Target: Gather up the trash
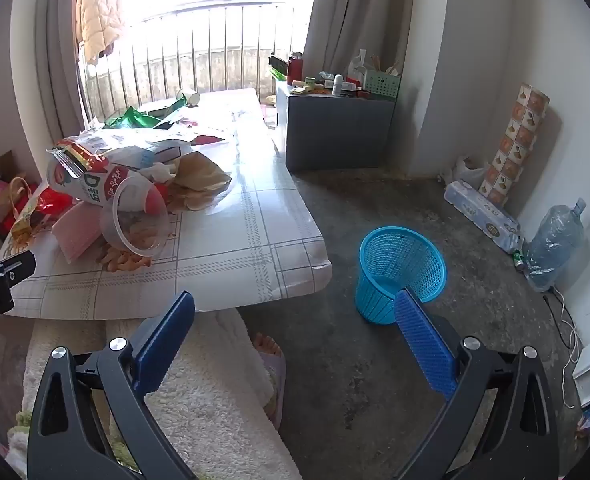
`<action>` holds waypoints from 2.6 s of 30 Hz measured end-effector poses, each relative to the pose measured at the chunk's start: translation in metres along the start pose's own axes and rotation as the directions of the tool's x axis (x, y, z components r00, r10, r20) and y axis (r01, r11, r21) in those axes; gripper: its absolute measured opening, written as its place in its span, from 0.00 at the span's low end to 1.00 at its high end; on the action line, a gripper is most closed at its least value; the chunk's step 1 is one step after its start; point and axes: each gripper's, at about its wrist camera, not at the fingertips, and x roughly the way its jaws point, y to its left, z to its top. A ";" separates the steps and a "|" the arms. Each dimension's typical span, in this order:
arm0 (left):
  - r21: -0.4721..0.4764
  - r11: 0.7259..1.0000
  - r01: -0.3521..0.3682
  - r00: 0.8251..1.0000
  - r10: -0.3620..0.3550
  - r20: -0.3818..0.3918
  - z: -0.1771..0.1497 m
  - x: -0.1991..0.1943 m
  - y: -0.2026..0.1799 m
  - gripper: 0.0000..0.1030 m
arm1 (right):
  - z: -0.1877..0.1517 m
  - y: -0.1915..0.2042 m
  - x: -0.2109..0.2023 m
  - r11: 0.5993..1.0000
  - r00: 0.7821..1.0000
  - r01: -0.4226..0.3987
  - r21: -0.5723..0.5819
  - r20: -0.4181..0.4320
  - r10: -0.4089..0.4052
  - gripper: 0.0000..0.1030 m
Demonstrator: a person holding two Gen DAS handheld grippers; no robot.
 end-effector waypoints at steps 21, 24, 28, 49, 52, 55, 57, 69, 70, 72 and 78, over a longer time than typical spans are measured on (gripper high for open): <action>-0.002 1.000 -0.003 1.000 0.003 -0.008 -0.005 0.003 -0.001 0.92 | 0.000 0.002 0.001 1.000 1.000 0.005 0.000 -0.002 -0.005 0.95; -0.002 1.000 -0.002 1.000 0.002 -0.010 -0.004 0.002 0.000 0.92 | -0.001 0.002 0.001 1.000 1.000 0.005 0.000 -0.003 -0.005 0.95; -0.002 1.000 -0.001 1.000 0.001 -0.010 -0.004 0.002 0.000 0.92 | 0.000 0.002 0.001 1.000 1.000 0.005 0.000 -0.003 -0.005 0.95; -0.003 1.000 0.000 1.000 0.000 -0.011 -0.004 0.002 0.000 0.92 | -0.001 0.003 0.004 1.000 1.000 0.008 0.002 -0.006 -0.008 0.95; -0.003 1.000 -0.001 1.000 0.001 -0.012 -0.003 0.002 0.000 0.92 | 0.000 0.002 0.003 1.000 1.000 0.009 0.002 -0.005 -0.009 0.95; -0.003 1.000 -0.002 1.000 0.002 -0.012 -0.003 0.002 0.000 0.92 | -0.001 0.002 0.004 1.000 1.000 0.009 0.002 -0.007 -0.009 0.95; -0.004 1.000 -0.001 1.000 0.001 -0.012 -0.003 0.002 0.000 0.92 | -0.002 0.002 0.004 1.000 1.000 0.011 0.000 -0.009 -0.011 0.95; -0.002 1.000 -0.003 1.000 0.003 -0.013 -0.005 0.004 0.000 0.92 | -0.002 0.002 0.007 1.000 1.000 0.017 0.009 -0.019 -0.017 0.95; -0.002 1.000 -0.003 1.000 0.003 -0.013 -0.005 0.004 0.001 0.92 | -0.002 0.002 0.007 1.000 1.000 0.017 0.010 -0.019 -0.017 0.95; -0.002 1.000 -0.003 1.000 0.003 -0.013 -0.005 0.004 0.000 0.92 | -0.002 0.001 0.007 1.000 1.000 0.018 0.011 -0.021 -0.017 0.95; -0.003 1.000 -0.002 1.000 0.002 -0.015 -0.006 0.005 0.001 0.92 | -0.002 0.001 0.006 1.000 1.000 0.017 0.012 -0.022 -0.017 0.95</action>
